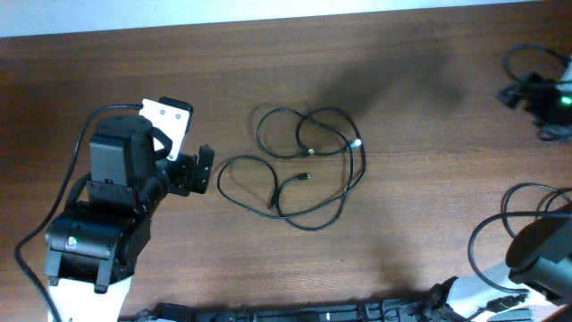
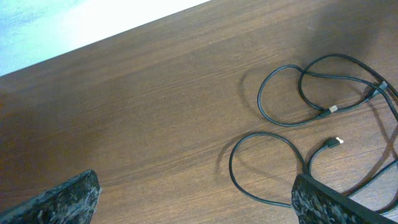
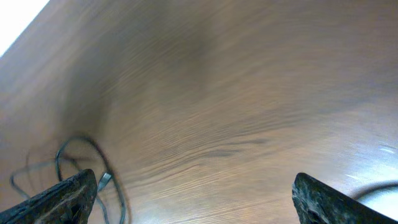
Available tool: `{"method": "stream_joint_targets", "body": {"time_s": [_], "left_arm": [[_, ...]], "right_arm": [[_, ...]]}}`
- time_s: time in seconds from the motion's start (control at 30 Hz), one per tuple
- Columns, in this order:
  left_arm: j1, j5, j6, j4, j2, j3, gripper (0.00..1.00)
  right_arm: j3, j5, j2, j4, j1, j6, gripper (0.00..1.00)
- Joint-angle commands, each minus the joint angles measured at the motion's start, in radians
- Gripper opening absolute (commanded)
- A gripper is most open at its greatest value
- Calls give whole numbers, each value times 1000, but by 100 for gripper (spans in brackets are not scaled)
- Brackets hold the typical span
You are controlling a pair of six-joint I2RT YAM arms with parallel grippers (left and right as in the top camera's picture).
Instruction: Untangle cables
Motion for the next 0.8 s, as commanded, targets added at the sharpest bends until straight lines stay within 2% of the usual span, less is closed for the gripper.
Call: {"method": "stream_joint_targets", "body": {"time_s": [0.0,0.13,0.3,0.47,0.67,0.77], "left_arm": [[1,7,-13,1,-4,6,99],[1,7,-13,1,-4,6,99],[1,7,-13,1,-4,6,99],[1,7,-13,1,-4,6,99],[1,7,-13,1,-4,6,99],[1,7,-13,1,-4,6,99]], "right_arm": [[-11,-14,-3,-3,179,-53,99],[-11,-13,4,-6,454,-114,99],[-32,-14,89,-4,631,-117,99],[-108,-55,164,7,719,-116,99],[-253,-57,164,70,740,-115,99],[-314,-129,164,101,741,-116,99]]}}
